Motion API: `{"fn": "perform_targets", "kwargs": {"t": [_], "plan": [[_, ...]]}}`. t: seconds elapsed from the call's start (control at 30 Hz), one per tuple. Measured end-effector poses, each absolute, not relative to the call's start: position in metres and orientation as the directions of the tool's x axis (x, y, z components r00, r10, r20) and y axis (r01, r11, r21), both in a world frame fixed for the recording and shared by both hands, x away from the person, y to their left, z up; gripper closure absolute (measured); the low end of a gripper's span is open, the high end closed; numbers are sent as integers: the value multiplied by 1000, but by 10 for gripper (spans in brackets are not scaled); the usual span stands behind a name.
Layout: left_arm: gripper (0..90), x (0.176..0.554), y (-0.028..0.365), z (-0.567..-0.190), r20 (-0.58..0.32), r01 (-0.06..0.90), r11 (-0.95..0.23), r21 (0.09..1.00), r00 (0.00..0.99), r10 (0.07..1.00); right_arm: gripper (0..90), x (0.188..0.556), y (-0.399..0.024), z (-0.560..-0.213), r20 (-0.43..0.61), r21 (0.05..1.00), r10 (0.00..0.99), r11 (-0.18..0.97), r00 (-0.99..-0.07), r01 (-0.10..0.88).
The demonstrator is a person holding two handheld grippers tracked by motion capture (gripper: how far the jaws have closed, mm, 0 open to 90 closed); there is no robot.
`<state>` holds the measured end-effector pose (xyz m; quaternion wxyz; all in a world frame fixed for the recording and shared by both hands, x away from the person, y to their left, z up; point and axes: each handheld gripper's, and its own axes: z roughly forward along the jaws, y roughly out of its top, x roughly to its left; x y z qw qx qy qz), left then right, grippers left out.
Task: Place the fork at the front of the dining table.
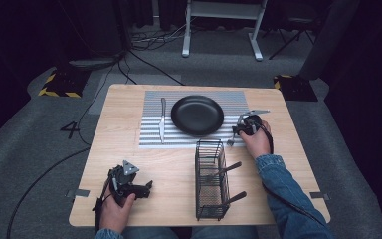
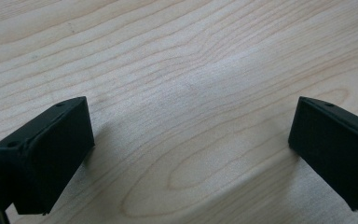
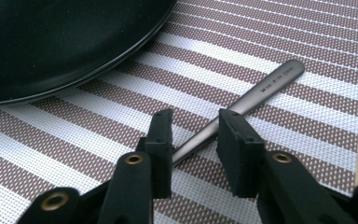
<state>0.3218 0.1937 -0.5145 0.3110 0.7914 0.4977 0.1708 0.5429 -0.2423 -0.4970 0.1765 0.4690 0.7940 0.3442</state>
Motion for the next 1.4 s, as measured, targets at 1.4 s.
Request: {"fn": "perform_targets", "kwargs": {"t": [1.4], "plan": [[1,323,193,-514,-37,681,-315,661,449,893,562,500,-277,-457,63,768,814,330,-577,549]]}}
